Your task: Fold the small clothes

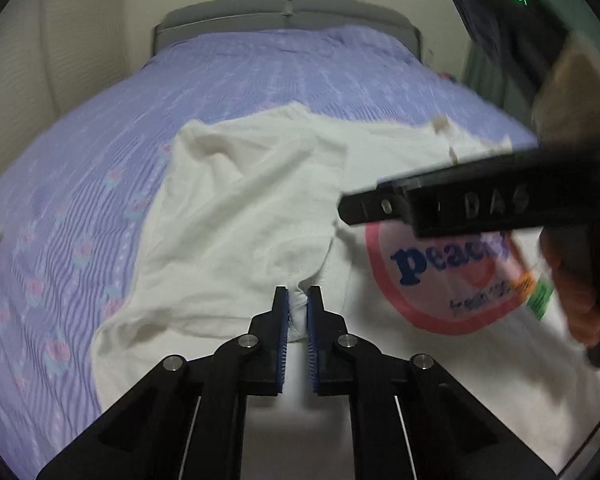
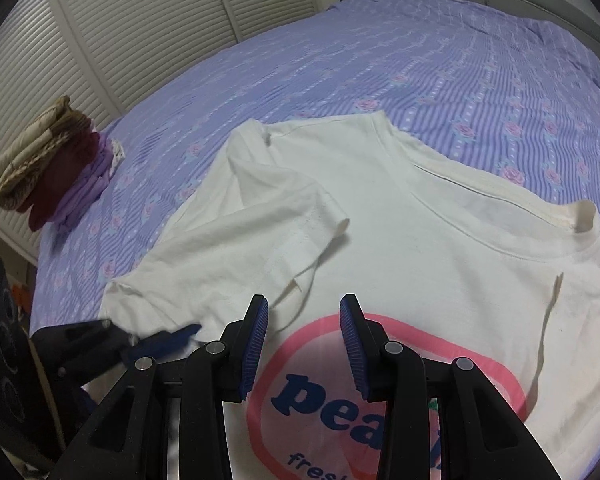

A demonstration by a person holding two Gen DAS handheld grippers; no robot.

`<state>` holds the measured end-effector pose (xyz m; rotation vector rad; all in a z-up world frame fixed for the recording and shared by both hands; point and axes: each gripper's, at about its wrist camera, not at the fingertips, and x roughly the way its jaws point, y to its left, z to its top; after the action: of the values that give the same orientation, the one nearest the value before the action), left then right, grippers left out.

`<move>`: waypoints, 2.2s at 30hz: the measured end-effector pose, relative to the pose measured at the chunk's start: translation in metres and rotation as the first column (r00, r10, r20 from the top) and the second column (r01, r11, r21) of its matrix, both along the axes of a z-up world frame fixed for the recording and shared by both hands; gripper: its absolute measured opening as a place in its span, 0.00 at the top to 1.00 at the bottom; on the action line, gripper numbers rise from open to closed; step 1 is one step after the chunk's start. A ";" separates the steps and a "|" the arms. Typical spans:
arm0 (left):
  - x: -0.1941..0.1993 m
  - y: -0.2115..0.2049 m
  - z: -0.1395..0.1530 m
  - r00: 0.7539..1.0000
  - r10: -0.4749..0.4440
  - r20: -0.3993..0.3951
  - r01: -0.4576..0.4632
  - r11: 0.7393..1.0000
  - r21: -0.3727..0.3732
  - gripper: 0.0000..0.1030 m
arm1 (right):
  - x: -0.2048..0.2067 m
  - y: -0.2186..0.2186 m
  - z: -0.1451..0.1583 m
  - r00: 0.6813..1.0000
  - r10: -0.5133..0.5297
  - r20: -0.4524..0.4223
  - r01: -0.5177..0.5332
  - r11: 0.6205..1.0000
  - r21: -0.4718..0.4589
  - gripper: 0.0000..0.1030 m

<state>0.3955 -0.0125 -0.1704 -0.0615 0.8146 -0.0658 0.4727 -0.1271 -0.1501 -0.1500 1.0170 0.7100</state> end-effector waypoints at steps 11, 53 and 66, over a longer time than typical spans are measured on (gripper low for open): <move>-0.018 0.037 0.010 0.984 0.175 -0.035 -0.179 0.961 -0.209 0.91 | -0.014 0.010 -0.007 0.997 0.082 0.003 -0.082 0.996 -0.031 0.63; -0.027 0.017 0.009 0.992 0.111 -0.063 -0.119 0.982 -0.145 0.91 | -0.004 0.028 -0.004 0.972 0.085 0.221 -0.043 0.981 -0.190 0.98; -0.008 -0.036 0.014 0.993 0.105 -0.061 -0.111 0.989 -0.095 0.90 | 0.018 0.008 0.022 0.949 0.025 0.314 0.064 0.961 -0.270 0.98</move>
<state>0.3875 -0.0484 -0.1565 -0.2014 0.8621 -0.0020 0.4909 -0.1186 -0.1283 -0.4825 0.8035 0.5011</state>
